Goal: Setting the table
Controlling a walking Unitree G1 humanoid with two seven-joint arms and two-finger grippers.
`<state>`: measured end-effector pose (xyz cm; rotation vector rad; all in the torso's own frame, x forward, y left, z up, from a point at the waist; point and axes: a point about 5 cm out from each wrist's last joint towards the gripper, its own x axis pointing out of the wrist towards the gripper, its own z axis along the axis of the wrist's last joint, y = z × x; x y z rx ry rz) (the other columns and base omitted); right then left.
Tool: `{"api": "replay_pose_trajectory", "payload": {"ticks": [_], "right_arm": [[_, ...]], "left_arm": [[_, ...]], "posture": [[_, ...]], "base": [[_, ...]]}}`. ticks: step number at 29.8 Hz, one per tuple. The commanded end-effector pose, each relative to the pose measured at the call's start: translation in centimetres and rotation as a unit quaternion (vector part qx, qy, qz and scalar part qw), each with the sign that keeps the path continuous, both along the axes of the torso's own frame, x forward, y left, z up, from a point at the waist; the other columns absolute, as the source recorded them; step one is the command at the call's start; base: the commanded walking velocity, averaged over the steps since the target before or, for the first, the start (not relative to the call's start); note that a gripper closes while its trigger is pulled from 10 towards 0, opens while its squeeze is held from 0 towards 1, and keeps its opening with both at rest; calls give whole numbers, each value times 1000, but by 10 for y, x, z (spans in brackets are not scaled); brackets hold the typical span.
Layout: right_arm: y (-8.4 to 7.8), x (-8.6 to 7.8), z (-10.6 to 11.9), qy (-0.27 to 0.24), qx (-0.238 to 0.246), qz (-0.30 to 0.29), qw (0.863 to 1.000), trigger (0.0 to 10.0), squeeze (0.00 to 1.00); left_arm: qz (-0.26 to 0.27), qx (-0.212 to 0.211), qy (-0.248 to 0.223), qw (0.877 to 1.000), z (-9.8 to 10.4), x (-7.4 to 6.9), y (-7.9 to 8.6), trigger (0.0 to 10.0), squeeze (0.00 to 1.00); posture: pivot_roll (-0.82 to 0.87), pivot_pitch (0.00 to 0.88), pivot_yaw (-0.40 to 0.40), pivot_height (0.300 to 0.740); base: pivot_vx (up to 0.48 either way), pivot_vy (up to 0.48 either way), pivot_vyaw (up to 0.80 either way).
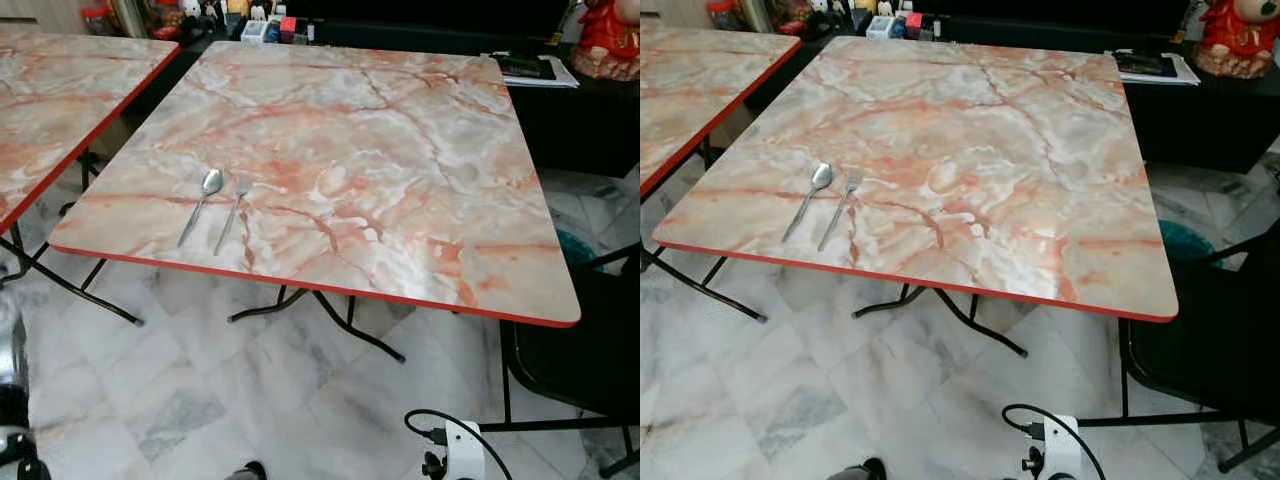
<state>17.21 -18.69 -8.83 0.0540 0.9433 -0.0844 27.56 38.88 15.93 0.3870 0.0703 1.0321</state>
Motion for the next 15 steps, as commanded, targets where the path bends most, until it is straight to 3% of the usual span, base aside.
{"api": "replay_pose_trajectory", "payload": {"ticks": [1,2,4,6,7,8,10,11,13,15], "right_arm": [[0,-6,-3,9,4,-10,1000,10000,0],[0,-6,-3,9,4,-11,1000,10000,0],[0,-6,-3,9,4,-11,1000,10000,0],[0,-6,-3,10,4,-10,1000,10000,0],[0,-6,-3,10,4,-10,1000,10000,0],[0,-6,-3,10,3,-9,1000,10000,0],[-1,-6,-3,10,3,-9,1000,10000,0],[-1,-6,-3,10,3,-10,1000,10000,0],[-2,-6,-3,10,2,-10,1000,10000,0],[-2,-6,-3,11,2,-8,1000,10000,0]], "left_arm": [[11,0,31,999,-15,-5,1,10000,0],[10,-28,60,998,-37,-12,0,10000,0],[-5,-61,89,994,-57,-16,-5,10000,0],[-46,-113,129,984,-86,-18,-20,10000,0],[-46,-113,129,984,-86,-18,-20,10000,0],[-88,-149,159,972,-109,-19,-37,10000,0],[-101,-157,166,968,-116,-20,-43,10000,0],[-140,-184,197,953,-136,-21,-63,10000,0],[-151,-194,209,947,-143,-22,-70,10000,0],[-203,-214,230,927,-160,-21,-97,10000,0]], "posture": [[31,134,24,740],[28,135,25,740],[27,139,26,740],[23,145,24,740],[23,145,24,740],[21,146,23,740],[21,146,23,740],[15,150,23,740],[15,150,23,740],[6,149,22,740]], "base": [[0,0,0],[0,0,0],[0,0,0],[0,0,0],[0,0,0],[0,0,0],[0,0,0],[0,0,0],[0,0,0],[0,0,0]]}}
